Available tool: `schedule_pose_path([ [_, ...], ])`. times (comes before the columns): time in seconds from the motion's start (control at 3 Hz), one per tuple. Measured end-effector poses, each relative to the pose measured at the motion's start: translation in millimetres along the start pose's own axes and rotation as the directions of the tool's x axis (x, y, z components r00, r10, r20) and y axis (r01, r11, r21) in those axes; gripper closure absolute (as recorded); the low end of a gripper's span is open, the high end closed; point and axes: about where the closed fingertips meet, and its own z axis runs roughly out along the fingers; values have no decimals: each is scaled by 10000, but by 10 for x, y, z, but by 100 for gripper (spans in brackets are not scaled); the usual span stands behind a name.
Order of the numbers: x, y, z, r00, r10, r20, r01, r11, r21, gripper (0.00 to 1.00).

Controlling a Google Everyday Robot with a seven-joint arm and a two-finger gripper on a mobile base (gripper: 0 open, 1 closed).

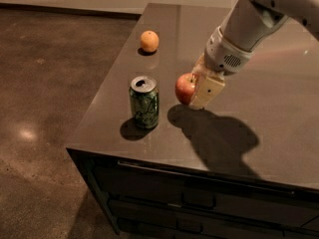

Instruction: Move apple near green can

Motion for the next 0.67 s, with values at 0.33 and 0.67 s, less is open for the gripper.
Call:
schedule_pose_path([
  [0.33, -2, 187, 47, 9986, -523, 33, 524, 9986, -100, 100],
  [0.67, -34, 308, 190, 9948, -1022, 9, 1022, 9947, -77, 82],
])
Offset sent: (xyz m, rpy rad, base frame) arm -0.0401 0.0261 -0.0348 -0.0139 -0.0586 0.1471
